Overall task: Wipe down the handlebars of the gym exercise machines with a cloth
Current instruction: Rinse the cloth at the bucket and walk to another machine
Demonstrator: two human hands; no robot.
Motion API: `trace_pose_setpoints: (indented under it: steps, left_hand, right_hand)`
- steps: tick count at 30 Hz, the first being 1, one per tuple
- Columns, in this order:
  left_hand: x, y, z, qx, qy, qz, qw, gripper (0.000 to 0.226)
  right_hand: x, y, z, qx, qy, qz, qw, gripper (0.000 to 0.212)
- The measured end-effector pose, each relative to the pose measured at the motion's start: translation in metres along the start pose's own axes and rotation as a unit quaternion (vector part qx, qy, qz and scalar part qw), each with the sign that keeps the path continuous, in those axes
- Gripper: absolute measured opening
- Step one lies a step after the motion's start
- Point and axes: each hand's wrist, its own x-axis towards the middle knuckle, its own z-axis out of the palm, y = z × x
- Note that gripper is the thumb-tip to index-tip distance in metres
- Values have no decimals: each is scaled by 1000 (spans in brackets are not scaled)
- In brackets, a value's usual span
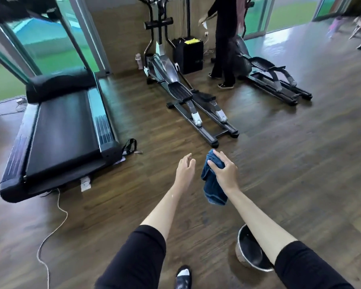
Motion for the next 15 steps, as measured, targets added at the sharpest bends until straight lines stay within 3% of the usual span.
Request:
trace_pose_setpoints:
  steps: [7, 15]
  left_hand:
    - [134, 39, 12, 12, -74, 34, 997, 43]
    - [258, 91, 89, 30, -153, 80, 985, 42]
  right_hand:
    - [118, -8, 13, 24, 74, 26, 997, 43]
    - [242, 8, -35, -2, 173, 41, 984, 42]
